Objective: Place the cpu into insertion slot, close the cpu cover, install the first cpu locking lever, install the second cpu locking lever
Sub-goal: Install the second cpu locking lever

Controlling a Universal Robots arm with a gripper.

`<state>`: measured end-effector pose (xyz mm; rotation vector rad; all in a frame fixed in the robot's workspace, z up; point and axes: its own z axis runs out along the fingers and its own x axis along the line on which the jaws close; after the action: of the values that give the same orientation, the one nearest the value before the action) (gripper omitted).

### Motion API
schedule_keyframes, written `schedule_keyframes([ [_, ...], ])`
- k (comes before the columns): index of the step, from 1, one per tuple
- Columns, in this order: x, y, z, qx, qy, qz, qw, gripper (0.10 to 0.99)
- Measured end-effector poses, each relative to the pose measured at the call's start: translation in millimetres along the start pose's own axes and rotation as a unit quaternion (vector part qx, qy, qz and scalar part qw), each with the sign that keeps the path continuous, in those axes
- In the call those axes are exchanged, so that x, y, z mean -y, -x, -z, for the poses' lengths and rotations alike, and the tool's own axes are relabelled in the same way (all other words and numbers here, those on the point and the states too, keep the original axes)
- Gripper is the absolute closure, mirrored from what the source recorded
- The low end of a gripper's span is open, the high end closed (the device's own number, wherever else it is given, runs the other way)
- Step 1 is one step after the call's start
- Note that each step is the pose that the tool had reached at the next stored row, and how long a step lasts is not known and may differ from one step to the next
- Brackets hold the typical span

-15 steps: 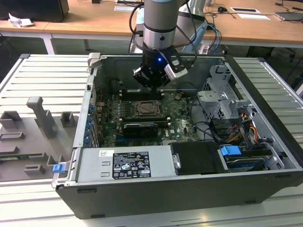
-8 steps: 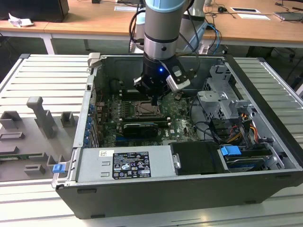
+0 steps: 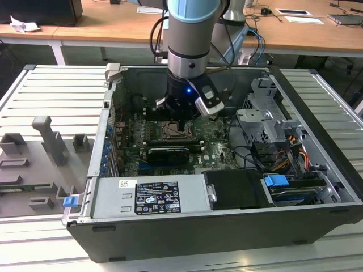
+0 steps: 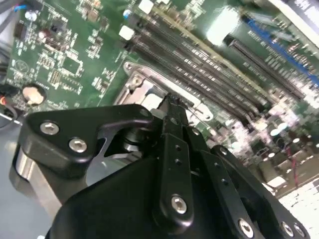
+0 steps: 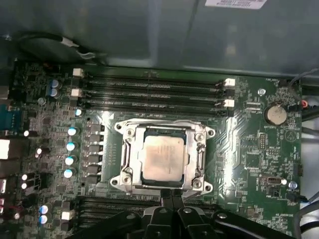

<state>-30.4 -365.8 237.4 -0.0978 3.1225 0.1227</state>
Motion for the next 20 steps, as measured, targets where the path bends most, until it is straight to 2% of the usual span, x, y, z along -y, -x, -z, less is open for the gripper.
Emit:
schedule_keyframes([
  [1,4.0,-2.1,0.4,-0.0001,0.0,0.0,1.0,0.98],
  [3,7.1,-5.6,0.6,0.0,0.0,0.0,1.0,0.98],
  [5,6.9,-19.8,-1.0,0.0001,0.0003,0.0,1.0,0.98],
  [6,6.8,-22.8,-2.3,0.0001,0.0004,0.0,1.0,0.98],
  [8,6.9,-26.4,-5.7,0.0001,0.0004,0.0,1.0,0.98],
  [10,7.3,-30.8,-13.8,0.0,0.0007,0.001,1.0,0.98],
  [14,7.7,-33.1,-21.1,0.0001,0.0017,0.001,1.0,0.98],
  [18,10.6,-37.6,-22.8,0.0011,0.0178,0.001,0.9998,0.98],
  [19,14.3,-39.2,-23.3,0.0015,0.0242,0.0,0.9997,0.98],
  [20,15.5,-40.1,-23.3,0.0016,0.0251,0.0,0.9997,0.98],
])
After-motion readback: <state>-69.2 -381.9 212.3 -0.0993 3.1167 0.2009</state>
